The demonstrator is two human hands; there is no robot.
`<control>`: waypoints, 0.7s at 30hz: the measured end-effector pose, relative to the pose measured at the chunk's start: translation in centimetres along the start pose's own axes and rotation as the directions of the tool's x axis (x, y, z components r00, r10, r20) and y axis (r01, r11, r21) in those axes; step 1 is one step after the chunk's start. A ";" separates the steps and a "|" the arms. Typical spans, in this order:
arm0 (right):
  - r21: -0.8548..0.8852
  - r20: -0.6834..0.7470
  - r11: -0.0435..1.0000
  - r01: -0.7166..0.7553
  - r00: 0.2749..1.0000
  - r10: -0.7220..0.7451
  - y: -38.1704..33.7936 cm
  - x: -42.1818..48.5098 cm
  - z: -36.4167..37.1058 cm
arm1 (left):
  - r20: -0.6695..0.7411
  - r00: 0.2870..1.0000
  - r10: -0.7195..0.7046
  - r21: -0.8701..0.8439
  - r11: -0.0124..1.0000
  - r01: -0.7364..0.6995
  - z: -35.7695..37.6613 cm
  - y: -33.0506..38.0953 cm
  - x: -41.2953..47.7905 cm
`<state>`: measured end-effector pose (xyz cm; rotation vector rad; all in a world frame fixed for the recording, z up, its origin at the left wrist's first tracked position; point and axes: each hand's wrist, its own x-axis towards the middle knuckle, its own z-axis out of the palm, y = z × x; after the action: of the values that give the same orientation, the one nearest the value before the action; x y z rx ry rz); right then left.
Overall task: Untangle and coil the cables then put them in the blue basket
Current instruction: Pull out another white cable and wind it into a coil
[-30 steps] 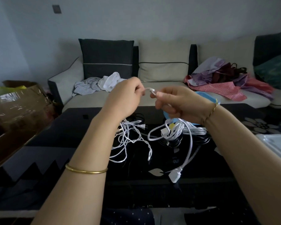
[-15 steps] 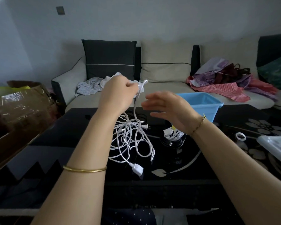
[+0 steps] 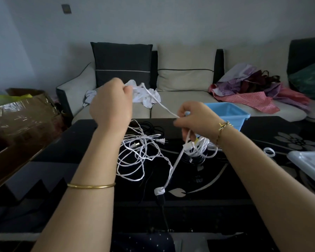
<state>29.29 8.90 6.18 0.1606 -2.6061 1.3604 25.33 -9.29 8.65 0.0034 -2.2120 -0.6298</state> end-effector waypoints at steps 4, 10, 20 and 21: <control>-0.281 -0.137 0.960 0.002 0.990 -0.042 2.5 0.0 -1.6 | -0.067 0.989 -0.136 0.066 0.988 0.140 -0.4 -2.2 1.0; 0.435 -0.030 0.893 -0.119 0.989 0.146 4.2 -0.7 -1.0 | 0.258 0.926 -0.275 0.228 0.949 0.218 1.2 -3.5 0.2; 0.562 0.056 0.820 -0.108 0.994 0.093 2.0 1.0 0.4 | 0.666 0.649 0.369 -0.449 0.892 -0.046 2.0 2.3 -2.1; 0.588 0.057 0.801 -0.112 0.994 0.098 2.0 1.1 0.4 | 0.673 0.637 0.377 -0.439 0.896 -0.067 2.3 2.2 -2.3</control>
<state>27.76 9.68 4.59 0.1184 -2.1355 2.1883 25.61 -5.84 6.74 -0.8864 -2.7514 -1.0360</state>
